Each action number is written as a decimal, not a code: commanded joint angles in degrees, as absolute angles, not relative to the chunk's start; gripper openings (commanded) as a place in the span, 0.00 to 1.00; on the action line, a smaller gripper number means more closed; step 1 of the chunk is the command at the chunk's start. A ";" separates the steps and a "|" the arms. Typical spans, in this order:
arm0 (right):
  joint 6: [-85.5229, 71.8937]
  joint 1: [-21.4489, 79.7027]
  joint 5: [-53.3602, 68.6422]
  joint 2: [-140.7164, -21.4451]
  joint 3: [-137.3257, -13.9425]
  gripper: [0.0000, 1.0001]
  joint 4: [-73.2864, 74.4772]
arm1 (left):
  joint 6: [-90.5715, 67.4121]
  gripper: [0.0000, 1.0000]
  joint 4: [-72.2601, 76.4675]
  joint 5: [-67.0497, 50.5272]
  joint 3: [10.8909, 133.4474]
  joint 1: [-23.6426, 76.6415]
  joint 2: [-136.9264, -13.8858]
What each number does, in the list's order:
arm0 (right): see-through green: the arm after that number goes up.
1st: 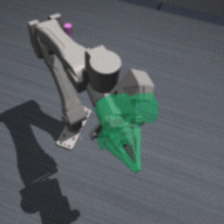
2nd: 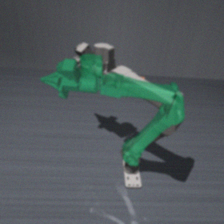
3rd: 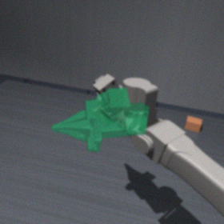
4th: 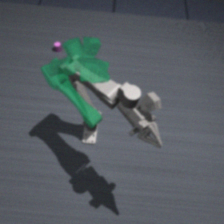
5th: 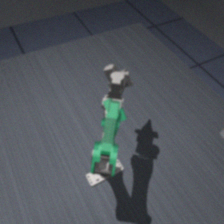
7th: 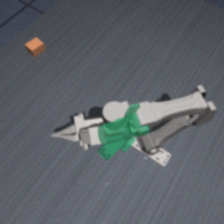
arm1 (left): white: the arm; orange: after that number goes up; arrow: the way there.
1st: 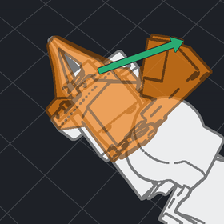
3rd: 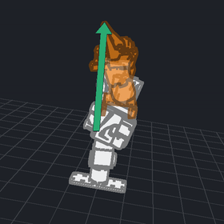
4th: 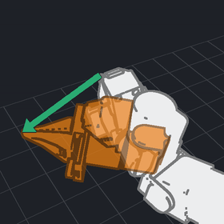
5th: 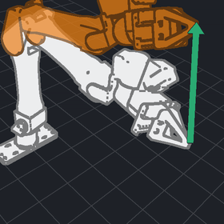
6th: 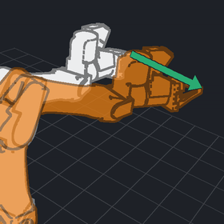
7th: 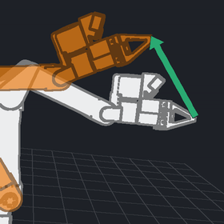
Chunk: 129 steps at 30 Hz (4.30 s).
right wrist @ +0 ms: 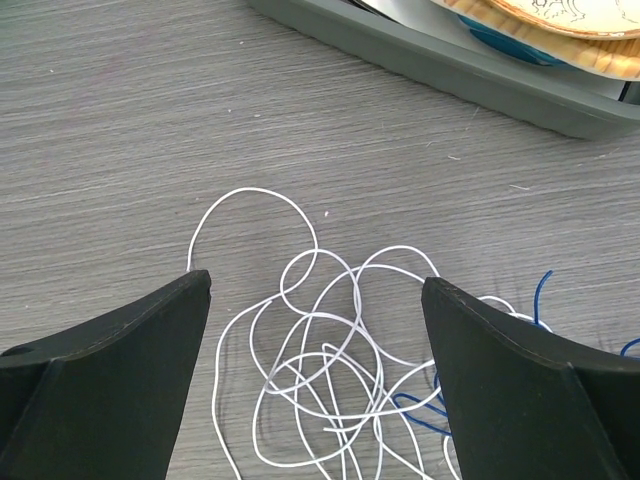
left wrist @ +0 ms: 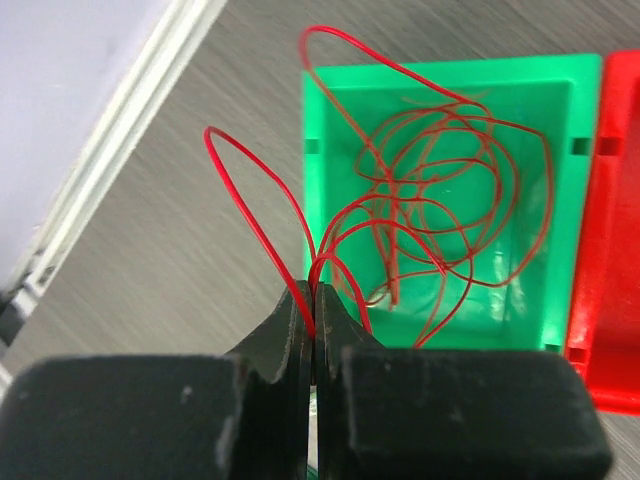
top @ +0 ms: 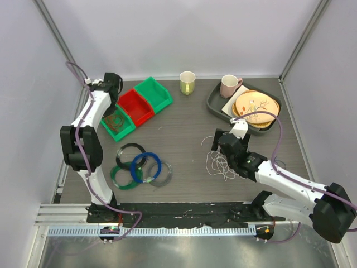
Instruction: Untangle the cables
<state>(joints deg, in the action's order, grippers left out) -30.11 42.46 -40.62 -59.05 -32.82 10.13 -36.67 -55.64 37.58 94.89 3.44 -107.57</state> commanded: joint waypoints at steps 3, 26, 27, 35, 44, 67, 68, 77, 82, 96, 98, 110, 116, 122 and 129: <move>-29.62 42.36 -39.46 -59.59 -34.10 0.92 6.68 | -31.47 0.00 -40.79 26.02 90.27 3.25 -105.29; -27.95 42.28 -39.55 -60.47 -33.66 0.92 5.27 | -30.41 0.39 -39.64 24.71 92.20 3.25 -108.55; -28.04 42.45 -39.55 -60.82 -33.66 0.92 5.27 | -29.45 0.42 -38.59 23.31 91.07 3.25 -107.67; -27.16 42.36 -39.99 -60.64 -33.40 0.92 4.66 | -28.39 0.82 -37.18 16.10 86.32 3.25 -98.54; -27.95 42.36 -40.08 -60.91 -33.31 0.92 4.66 | -28.03 1.00 -32.78 2.30 78.41 3.16 -84.30; -43.07 39.47 -37.36 -81.29 -45.00 0.86 22.94 | -41.57 1.00 -24.96 2.37 42.98 31.90 -51.95; -42.98 38.85 -36.48 -81.65 -44.91 0.80 22.50 | -41.57 1.00 -25.05 2.37 42.72 31.90 -51.77; -36.14 37.71 -22.01 -70.69 -36.24 0.01 6.12 | -41.05 1.00 -22.59 0.18 40.52 32.17 -50.80; -31.64 37.79 -1.36 -55.06 -27.08 0.01 -16.73 | -38.06 1.00 -15.94 -8.50 39.38 34.53 -52.90; -39.55 37.97 4.49 -39.82 -16.61 0.01 -31.02 | -28.04 1.00 2.28 -2.32 47.71 58.26 -76.35; -41.30 37.97 3.09 -39.46 -16.00 0.01 -31.03 | -27.25 1.00 4.12 1.38 48.86 61.08 -78.48; -47.36 37.97 -4.40 -33.05 -15.29 0.01 -25.05 | -37.70 0.97 27.42 8.95 45.26 61.70 -86.65; -47.99 37.97 -6.06 -34.27 -15.82 0.01 -22.77 | -39.11 0.61 31.19 10.38 43.25 61.70 -87.28; -48.69 37.97 -7.11 -35.94 -16.52 0.01 -21.19 | -39.29 0.56 34.10 8.52 40.70 61.79 -84.82; -49.66 37.97 -6.86 -38.84 -18.10 0.01 -18.90 | -32.36 0.57 37.71 7.73 40.07 62.14 -83.93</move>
<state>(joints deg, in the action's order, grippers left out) -48.62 37.87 -5.93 -37.52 -14.94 -18.85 -37.47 31.51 7.81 38.96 61.80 -85.93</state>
